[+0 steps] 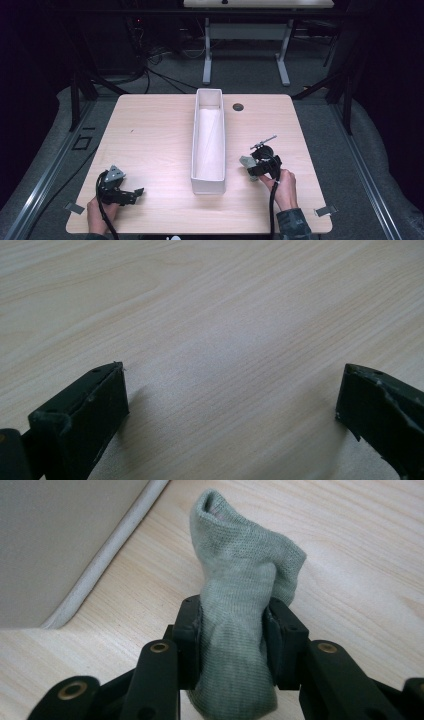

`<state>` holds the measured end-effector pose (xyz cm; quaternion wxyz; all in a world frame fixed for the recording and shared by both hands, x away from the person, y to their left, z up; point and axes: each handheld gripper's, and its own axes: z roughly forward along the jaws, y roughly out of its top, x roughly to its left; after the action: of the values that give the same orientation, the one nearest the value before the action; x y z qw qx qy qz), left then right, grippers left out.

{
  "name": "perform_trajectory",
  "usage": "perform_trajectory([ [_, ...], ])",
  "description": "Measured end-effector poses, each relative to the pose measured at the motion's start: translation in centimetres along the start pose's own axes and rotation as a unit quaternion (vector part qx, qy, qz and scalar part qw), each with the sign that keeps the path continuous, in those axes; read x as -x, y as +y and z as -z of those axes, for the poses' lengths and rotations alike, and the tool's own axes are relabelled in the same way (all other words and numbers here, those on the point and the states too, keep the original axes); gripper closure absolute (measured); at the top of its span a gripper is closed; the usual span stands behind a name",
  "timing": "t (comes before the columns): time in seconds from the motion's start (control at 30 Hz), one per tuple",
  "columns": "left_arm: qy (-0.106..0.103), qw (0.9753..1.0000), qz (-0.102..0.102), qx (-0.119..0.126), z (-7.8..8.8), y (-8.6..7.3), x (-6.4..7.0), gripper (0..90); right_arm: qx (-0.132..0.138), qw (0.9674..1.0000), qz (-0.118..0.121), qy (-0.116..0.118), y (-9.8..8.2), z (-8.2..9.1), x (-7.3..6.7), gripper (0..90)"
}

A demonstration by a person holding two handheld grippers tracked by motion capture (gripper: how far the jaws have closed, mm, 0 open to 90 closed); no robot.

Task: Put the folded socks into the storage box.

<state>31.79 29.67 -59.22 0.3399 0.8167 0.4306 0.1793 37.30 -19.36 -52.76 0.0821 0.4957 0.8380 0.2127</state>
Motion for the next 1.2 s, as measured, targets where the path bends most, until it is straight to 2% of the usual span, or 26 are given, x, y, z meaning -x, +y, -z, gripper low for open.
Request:
perform_trajectory([
  [0.77,-0.001,1.0000,0.001,0.000,0.0,0.0,0.0,0.1,0.009,0.9999,0.006,-0.006,0.6,2.9,0.3,63.5],
  [1.2,-0.001,1.0000,0.000,0.000,0.0,0.0,0.0,0.1,0.021,0.9993,0.030,-0.007,1.1,4.4,0.0,63.5],
])
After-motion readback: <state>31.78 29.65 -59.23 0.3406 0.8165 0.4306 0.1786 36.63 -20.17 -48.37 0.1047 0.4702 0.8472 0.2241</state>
